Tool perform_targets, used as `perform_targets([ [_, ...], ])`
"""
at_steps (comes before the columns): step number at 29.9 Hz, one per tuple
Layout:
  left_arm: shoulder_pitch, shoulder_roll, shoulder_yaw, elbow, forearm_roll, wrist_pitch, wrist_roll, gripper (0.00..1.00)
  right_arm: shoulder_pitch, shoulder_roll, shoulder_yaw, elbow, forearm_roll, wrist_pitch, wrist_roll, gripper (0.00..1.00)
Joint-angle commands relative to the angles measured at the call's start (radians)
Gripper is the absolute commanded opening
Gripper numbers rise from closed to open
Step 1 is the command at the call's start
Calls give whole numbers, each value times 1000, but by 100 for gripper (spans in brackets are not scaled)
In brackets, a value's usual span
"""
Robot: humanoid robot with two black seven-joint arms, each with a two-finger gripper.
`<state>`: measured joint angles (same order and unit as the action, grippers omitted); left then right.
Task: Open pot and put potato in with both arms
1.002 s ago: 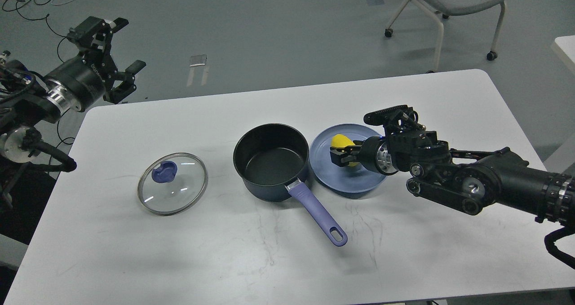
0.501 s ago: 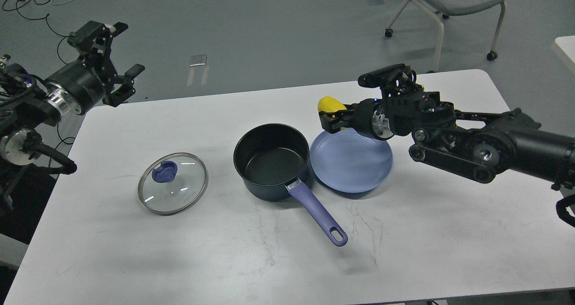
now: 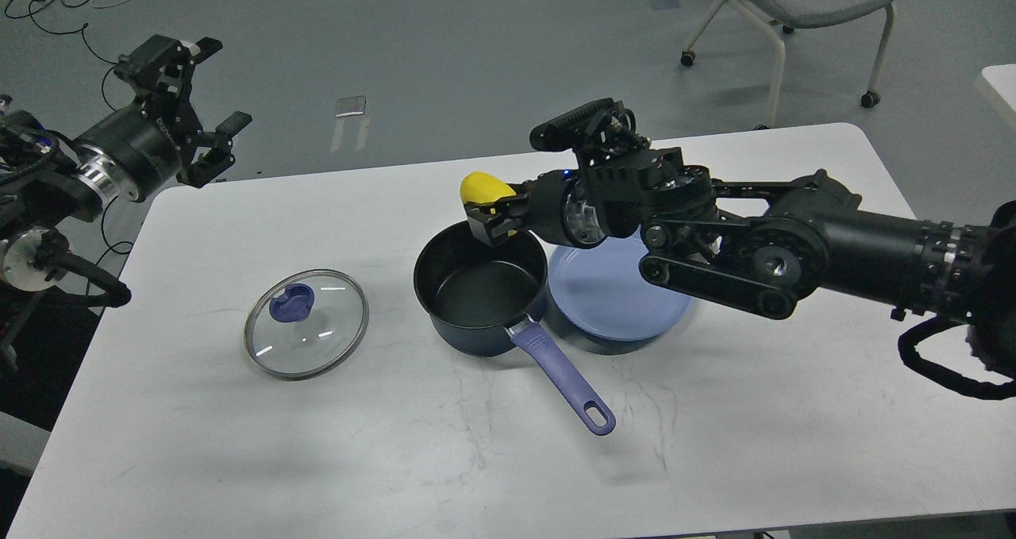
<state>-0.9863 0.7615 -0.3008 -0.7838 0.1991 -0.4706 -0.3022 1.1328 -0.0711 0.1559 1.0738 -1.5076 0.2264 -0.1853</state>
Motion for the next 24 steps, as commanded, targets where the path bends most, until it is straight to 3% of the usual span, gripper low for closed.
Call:
perform_targets([
  [1, 1, 2, 0, 0, -1, 1, -1, 98, -22, 27, -27, -11, 0, 1, 0, 50],
  [4, 3, 2, 0, 0, -1, 1, -1, 98, -50, 31, -29, -14, 0, 1, -2, 54],
  [6, 3, 4, 0, 0, -1, 1, -1, 98, -64, 31, -29, -21, 0, 1, -6, 64],
  [8, 8, 4, 0, 0, -1, 1, -1, 98, -74, 34, -19, -40, 1, -5, -8, 85],
  [11, 11, 4, 0, 0, -1, 1, -1, 98, -82, 40, -7, -41, 9, -10, -8, 98],
  [20, 12, 4, 0, 0, -1, -3, -1, 98, -79, 51, 82, -38, 118, -13, -9, 100],
  [24, 12, 19, -1, 8, -1, -8, -3, 98, -77, 45, 213, -29, 136, -18, -9, 100],
])
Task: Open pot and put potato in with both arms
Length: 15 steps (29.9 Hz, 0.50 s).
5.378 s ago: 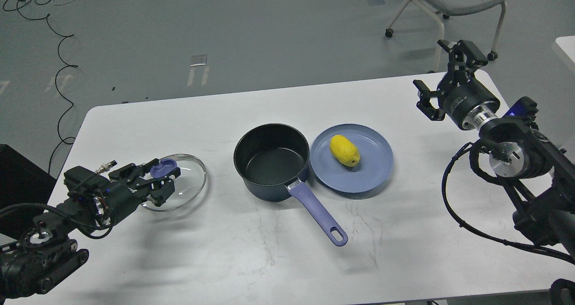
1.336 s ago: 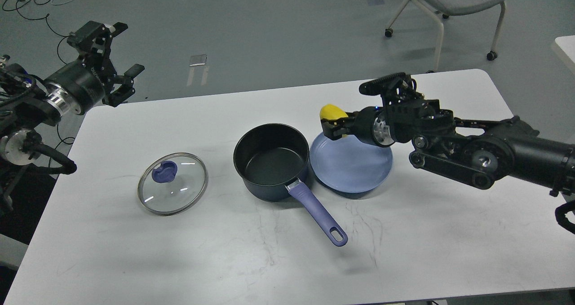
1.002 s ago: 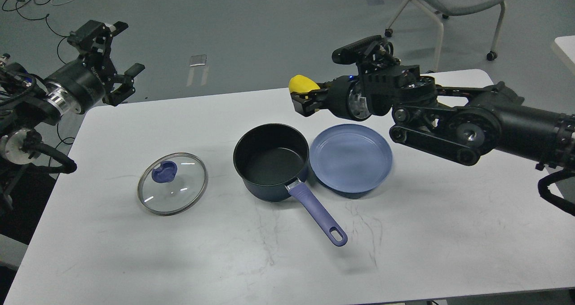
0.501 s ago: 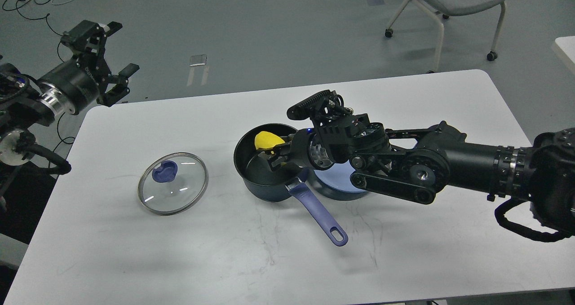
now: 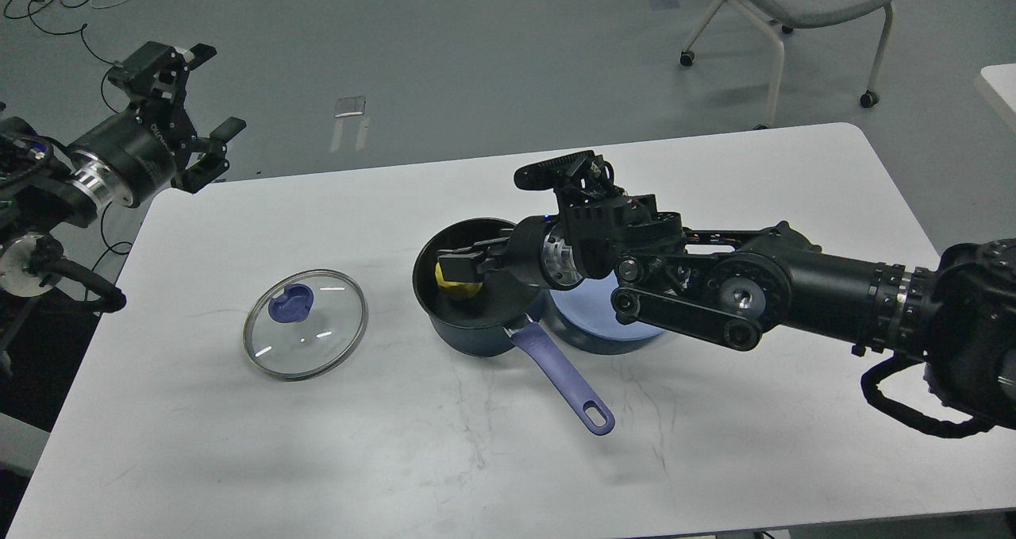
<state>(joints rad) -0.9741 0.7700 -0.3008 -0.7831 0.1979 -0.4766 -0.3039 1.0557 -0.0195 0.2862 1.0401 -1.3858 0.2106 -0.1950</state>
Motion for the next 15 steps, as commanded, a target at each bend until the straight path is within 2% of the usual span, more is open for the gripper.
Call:
perform_targets([
  [1, 2, 14, -1, 18, -3, -2, -1, 98, -5, -10, 153, 5, 37, -2, 3, 100],
  [3, 2, 17, -1, 42, -3, -2, -6, 98, -16, -28, 256, 5, 117, -2, 11, 100],
  [7, 8, 18, -1, 97, 0, -4, -47, 98, -60, -74, 407, 26, 311, -4, 23, 100],
  [10, 17, 21, 0, 111, 2, -4, -50, 98, -130, -109, 540, 44, 419, -7, 51, 100],
  [15, 38, 35, -1, 110, -3, -4, -58, 98, -255, -117, 758, 57, 537, -7, 58, 100],
])
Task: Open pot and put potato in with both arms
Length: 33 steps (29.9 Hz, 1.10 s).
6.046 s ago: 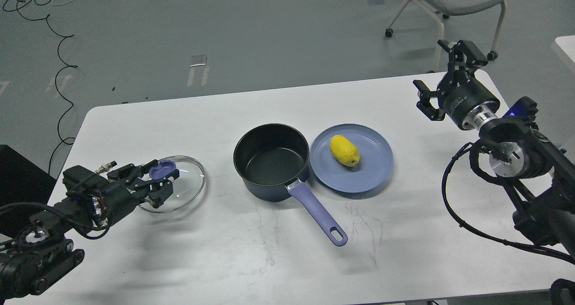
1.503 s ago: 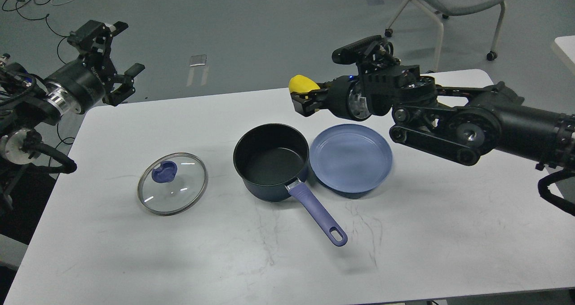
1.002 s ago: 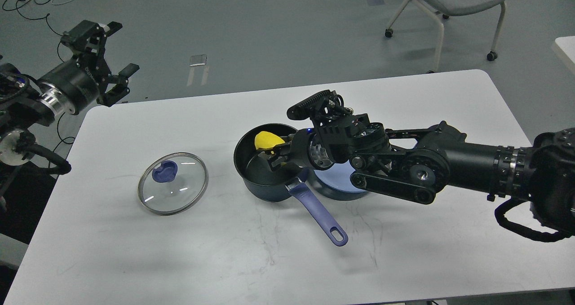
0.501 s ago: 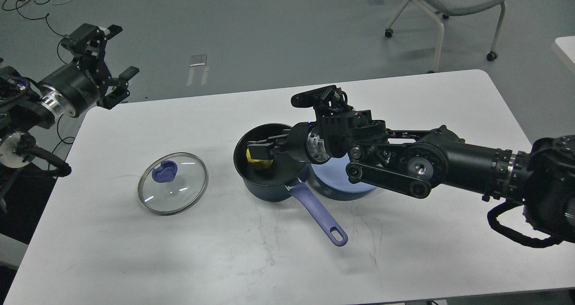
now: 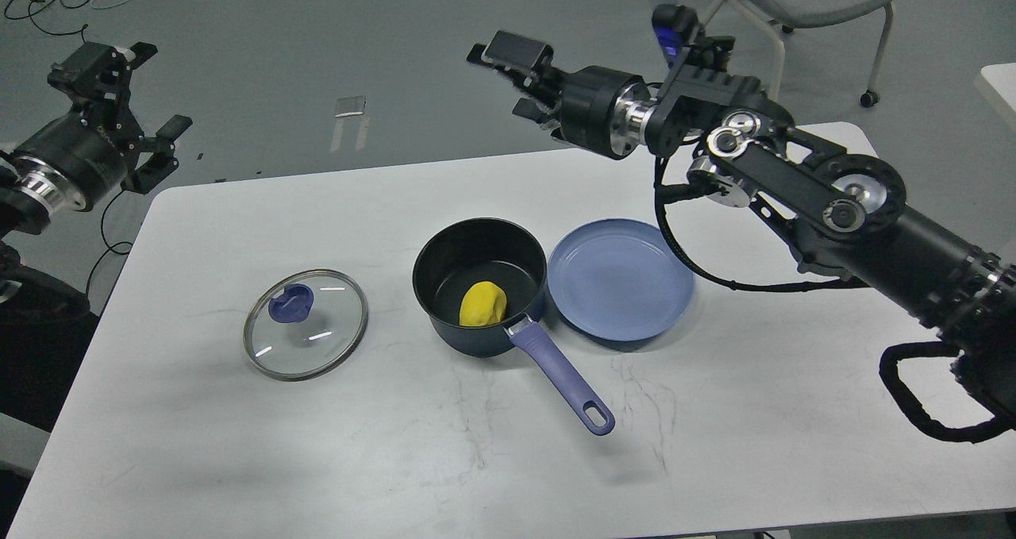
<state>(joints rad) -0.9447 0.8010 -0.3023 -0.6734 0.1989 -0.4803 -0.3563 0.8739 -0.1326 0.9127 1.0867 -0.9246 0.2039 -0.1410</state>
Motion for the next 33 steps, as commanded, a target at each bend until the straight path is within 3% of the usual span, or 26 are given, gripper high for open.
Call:
perform_targets([
  [1, 10, 4, 0, -2, -7, -1, -13, 98, -110, -4, 181, 21, 117, 0, 9, 100],
  [5, 20, -5, -5, -18, -18, -3, -29, 98, -190, -10, 248, 65, 199, 0, 15, 100],
  [12, 30, -124, -6, -34, -53, 8, -21, 98, -320, -9, 325, 108, 205, -1, 17, 100],
  [20, 26, -278, -8, -34, -49, 14, -21, 98, -329, -7, 365, 104, 207, -1, 34, 100],
  [29, 32, -282, -29, -75, -52, -8, -18, 98, -349, 16, 364, 97, 205, -9, 20, 100],
  [33, 37, -287, -28, -77, -53, -8, 5, 98, -355, 27, 345, 97, 205, -21, 29, 100],
])
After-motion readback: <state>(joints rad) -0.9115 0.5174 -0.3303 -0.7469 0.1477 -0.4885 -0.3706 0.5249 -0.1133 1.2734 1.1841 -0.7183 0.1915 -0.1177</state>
